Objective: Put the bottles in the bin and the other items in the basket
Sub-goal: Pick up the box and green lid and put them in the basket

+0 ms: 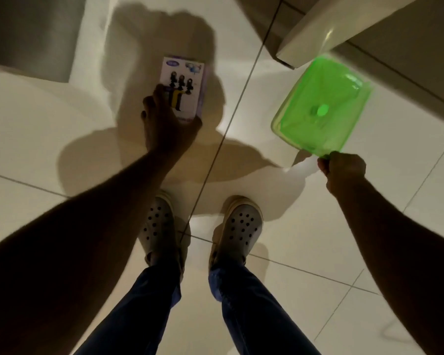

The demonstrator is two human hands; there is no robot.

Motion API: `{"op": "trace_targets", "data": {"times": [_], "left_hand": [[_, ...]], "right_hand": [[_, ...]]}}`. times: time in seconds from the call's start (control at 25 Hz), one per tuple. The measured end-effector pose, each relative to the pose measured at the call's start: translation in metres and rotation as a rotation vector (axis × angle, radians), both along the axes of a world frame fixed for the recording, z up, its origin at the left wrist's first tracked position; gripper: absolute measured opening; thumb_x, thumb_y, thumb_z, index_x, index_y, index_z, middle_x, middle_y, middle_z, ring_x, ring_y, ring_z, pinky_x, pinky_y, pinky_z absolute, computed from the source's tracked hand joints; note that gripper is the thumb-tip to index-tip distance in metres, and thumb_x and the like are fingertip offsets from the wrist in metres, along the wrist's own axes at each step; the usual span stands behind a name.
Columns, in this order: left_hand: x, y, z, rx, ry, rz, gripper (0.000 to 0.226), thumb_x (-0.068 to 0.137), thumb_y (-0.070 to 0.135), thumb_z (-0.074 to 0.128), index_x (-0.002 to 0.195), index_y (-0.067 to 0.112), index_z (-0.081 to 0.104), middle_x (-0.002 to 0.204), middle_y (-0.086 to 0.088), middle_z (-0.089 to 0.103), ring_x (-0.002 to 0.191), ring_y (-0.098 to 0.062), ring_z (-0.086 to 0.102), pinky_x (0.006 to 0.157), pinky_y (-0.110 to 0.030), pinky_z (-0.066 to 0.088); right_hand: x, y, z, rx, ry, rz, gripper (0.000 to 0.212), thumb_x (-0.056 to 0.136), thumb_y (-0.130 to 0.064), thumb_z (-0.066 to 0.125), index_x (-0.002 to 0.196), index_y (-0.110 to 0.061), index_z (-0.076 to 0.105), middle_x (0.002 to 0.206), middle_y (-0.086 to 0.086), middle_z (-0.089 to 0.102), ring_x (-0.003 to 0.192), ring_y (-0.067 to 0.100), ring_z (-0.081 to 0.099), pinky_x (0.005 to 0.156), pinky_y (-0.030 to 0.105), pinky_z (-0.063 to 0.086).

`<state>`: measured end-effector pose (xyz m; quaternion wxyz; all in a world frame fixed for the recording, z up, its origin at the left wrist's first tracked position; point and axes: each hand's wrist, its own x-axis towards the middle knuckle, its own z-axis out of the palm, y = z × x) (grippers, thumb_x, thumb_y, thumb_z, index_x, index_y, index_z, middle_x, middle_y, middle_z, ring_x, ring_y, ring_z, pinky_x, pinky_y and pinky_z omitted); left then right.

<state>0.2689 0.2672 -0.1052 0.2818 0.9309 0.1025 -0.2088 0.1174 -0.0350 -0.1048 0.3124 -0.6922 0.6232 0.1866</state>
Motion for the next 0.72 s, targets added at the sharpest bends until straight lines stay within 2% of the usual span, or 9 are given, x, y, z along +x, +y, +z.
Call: {"op": "trace_targets", "data": {"times": [0.04,0.08,0.16,0.24,0.32,0.48,0.56,0.64,0.72], "left_hand": [[-0.009,0.004,0.015,-0.032,0.050,-0.020,0.091,0.069,0.039,0.077,0.144,0.015,0.032,0.133,-0.015,0.044,0.116,-0.033,0.048,0.079,-0.032,0.043],[-0.021,0.010,0.035,-0.048,0.071,-0.050,0.089,0.070,0.039,0.078,0.143,0.016,0.034,0.133,-0.014,0.044,0.114,-0.033,0.050,0.079,-0.031,0.046],[-0.041,0.027,0.080,-0.078,0.100,-0.075,0.085,0.070,0.040,0.079,0.141,0.019,0.038,0.131,-0.013,0.045,0.110,-0.031,0.054,0.074,-0.030,0.048],[-0.057,0.045,0.132,-0.109,0.113,-0.063,0.081,0.069,0.042,0.079,0.138,0.021,0.041,0.128,-0.012,0.048,0.107,-0.031,0.057,0.072,-0.029,0.049],[-0.067,0.066,0.194,-0.133,0.092,-0.042,0.078,0.068,0.040,0.080,0.135,0.020,0.046,0.125,-0.012,0.051,0.104,-0.034,0.059,0.078,-0.036,0.052],[-0.065,0.111,0.327,-0.106,-0.005,-0.004,0.082,0.064,0.027,0.079,0.138,0.020,0.044,0.122,-0.009,0.052,0.103,-0.035,0.055,0.085,-0.037,0.044],[-0.053,0.132,0.391,-0.089,-0.113,-0.014,0.082,0.064,0.026,0.079,0.138,0.020,0.043,0.122,-0.008,0.051,0.101,-0.033,0.054,0.084,-0.037,0.043],[-0.033,0.148,0.452,-0.097,-0.244,0.007,0.083,0.065,0.028,0.080,0.138,0.020,0.041,0.125,-0.008,0.049,0.102,-0.033,0.053,0.084,-0.040,0.044],[-0.004,0.159,0.520,-0.123,-0.381,0.047,0.084,0.066,0.028,0.081,0.139,0.019,0.041,0.129,-0.009,0.048,0.108,-0.033,0.050,0.089,-0.043,0.044]], "right_hand": [[-0.012,0.010,0.019,0.026,-0.077,-0.085,0.025,0.097,-0.021,0.054,0.093,0.000,0.067,0.084,0.015,0.076,0.089,0.030,0.072,0.079,0.034,0.052],[-0.018,0.026,0.040,0.075,-0.086,-0.256,0.019,0.096,-0.015,0.055,0.086,-0.003,0.065,0.073,0.010,0.076,0.078,0.024,0.073,0.078,0.035,0.055],[-0.034,0.070,0.091,0.121,-0.122,-0.398,0.018,0.089,0.002,0.055,0.074,-0.008,0.057,0.055,0.004,0.068,0.061,0.016,0.069,0.071,0.034,0.059],[-0.040,0.109,0.139,0.140,-0.138,-0.522,0.017,0.081,0.011,0.057,0.071,-0.003,0.058,0.064,0.014,0.062,0.063,0.026,0.063,0.052,0.029,0.057],[-0.038,0.147,0.199,0.183,-0.161,-0.481,0.020,0.079,0.015,0.058,0.072,-0.004,0.056,0.066,0.018,0.060,0.056,0.026,0.059,0.044,0.026,0.053],[-0.016,0.198,0.327,0.239,-0.161,-0.174,0.018,0.074,0.006,0.058,0.075,-0.012,0.053,0.067,0.015,0.065,0.069,0.036,0.066,0.070,0.050,0.059],[0.011,0.211,0.391,0.212,-0.247,-0.030,0.017,0.076,0.000,0.062,0.077,-0.014,0.052,0.075,0.012,0.067,0.074,0.035,0.068,0.067,0.045,0.058],[0.043,0.221,0.453,0.173,-0.368,0.049,0.020,0.082,-0.002,0.064,0.076,-0.017,0.051,0.078,0.007,0.068,0.066,0.024,0.070,0.059,0.034,0.055],[0.080,0.229,0.520,0.185,-0.546,0.040,0.026,0.087,0.000,0.063,0.073,-0.016,0.048,0.076,0.004,0.062,0.057,0.016,0.066,0.064,0.039,0.059]]}}
